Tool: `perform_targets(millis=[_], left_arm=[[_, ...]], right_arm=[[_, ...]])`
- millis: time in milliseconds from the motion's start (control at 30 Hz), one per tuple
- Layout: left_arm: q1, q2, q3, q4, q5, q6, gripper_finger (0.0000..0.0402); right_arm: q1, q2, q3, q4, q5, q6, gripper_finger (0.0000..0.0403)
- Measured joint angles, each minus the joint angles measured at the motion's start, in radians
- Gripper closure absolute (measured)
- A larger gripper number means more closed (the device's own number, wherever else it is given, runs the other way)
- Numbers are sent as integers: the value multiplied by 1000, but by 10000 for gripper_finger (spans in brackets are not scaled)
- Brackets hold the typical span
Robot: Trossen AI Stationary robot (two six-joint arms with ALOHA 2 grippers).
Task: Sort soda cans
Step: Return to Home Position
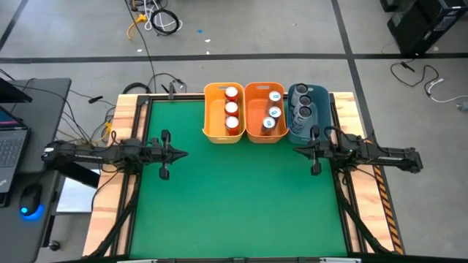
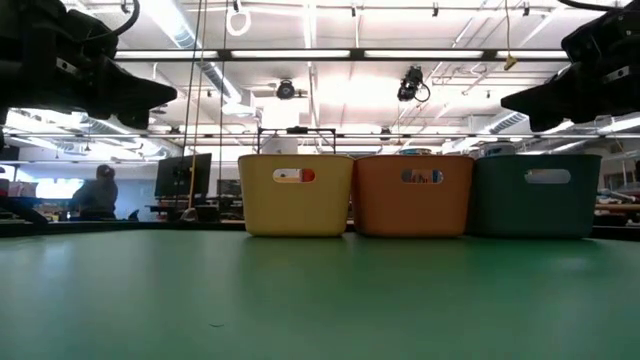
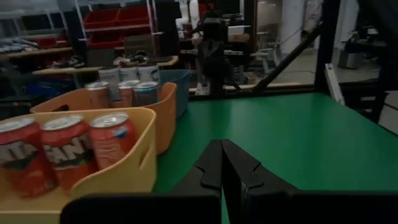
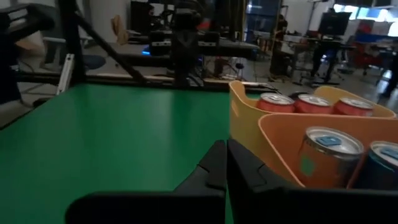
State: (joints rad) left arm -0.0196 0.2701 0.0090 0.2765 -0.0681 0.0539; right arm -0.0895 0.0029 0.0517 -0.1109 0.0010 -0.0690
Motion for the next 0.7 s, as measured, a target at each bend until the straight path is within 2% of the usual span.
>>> perform_targets(millis=[200, 300, 433, 600, 700], left_arm=[[0, -181, 0, -134, -73, 39, 401], [0, -254, 0, -177, -77, 46, 401], [4, -271, 0, -171, -4, 71, 401], [56, -270, 0, -232, 29, 52, 401], [104, -271, 0, -213, 129, 46, 401]], right_arm=[[-26, 1, 0, 0, 14, 21, 403], [-53, 2, 0, -1, 15, 21, 403], [-92, 2, 0, -1, 16, 10, 403], [-129, 3, 10, -36, 11, 17, 403], [-136, 1, 14, -48, 9, 24, 403]])
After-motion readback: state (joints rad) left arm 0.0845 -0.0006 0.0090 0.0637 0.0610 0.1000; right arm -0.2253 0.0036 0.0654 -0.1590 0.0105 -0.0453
